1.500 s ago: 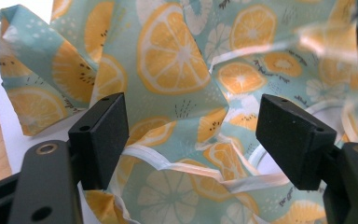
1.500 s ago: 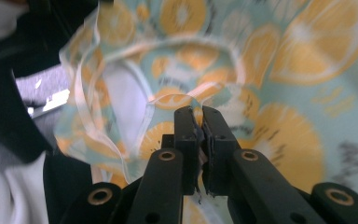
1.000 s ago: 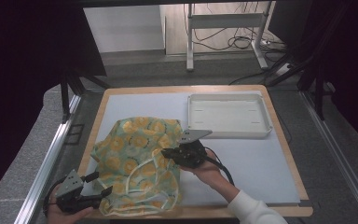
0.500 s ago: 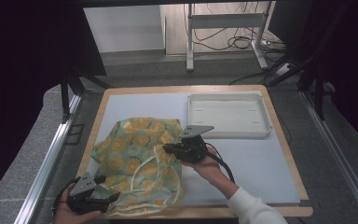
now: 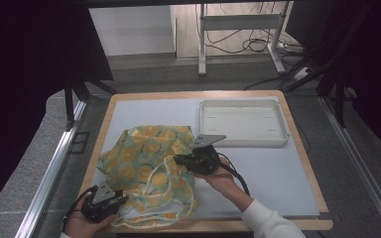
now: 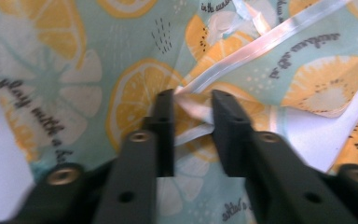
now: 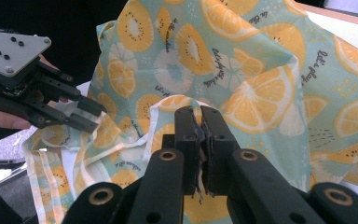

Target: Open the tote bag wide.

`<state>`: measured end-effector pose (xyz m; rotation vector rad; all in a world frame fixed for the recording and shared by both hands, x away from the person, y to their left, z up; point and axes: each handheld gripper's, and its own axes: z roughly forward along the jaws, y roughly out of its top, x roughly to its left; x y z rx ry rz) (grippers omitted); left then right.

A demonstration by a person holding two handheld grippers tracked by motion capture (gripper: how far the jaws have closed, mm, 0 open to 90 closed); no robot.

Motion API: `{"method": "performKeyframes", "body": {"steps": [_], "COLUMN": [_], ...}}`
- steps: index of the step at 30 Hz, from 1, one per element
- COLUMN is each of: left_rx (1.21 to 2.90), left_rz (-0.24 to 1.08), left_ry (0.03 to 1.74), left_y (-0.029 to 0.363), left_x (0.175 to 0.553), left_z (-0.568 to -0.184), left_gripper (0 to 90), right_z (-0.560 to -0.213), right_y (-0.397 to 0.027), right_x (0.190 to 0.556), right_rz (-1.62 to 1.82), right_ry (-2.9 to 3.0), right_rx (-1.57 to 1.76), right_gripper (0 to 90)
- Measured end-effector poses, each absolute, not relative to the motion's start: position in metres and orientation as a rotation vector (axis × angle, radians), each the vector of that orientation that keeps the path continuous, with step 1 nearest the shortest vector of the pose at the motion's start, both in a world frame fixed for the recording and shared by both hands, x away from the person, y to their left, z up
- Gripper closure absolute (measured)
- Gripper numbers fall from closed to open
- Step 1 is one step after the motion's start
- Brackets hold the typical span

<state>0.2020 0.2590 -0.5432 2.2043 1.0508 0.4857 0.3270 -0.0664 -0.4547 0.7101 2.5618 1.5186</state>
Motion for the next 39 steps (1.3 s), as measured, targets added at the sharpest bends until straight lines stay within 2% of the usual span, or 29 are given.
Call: {"method": "performKeyframes", "body": {"steps": [2, 7, 16, 39], "left_rx": [2.198, 2.059, 1.866, 1.750], "left_rz": [0.466, 0.444, 0.470, 0.559], "left_ry": [1.027, 1.021, 1.049, 1.041], "left_y": [0.260, 0.272, 0.300, 0.312], "left_x": [0.202, 0.195, 0.184, 0.186], "left_z": [-0.542, -0.529, -0.510, -0.481], "left_gripper": [83.9, 89.5, 90.0, 90.0], "right_z": [-0.455, -0.452, -0.443, -0.437], "right_y": [-0.067, -0.072, -0.087, -0.092], "right_x": [0.327, 0.326, 0.317, 0.313], "right_rz": [1.521, 1.531, 1.550, 1.543], "right_ry": [2.561, 2.553, 2.525, 2.473], "right_rx": [0.711, 0.720, 0.705, 0.642], "right_gripper": [85.2, 85.1, 85.1, 85.1]}}
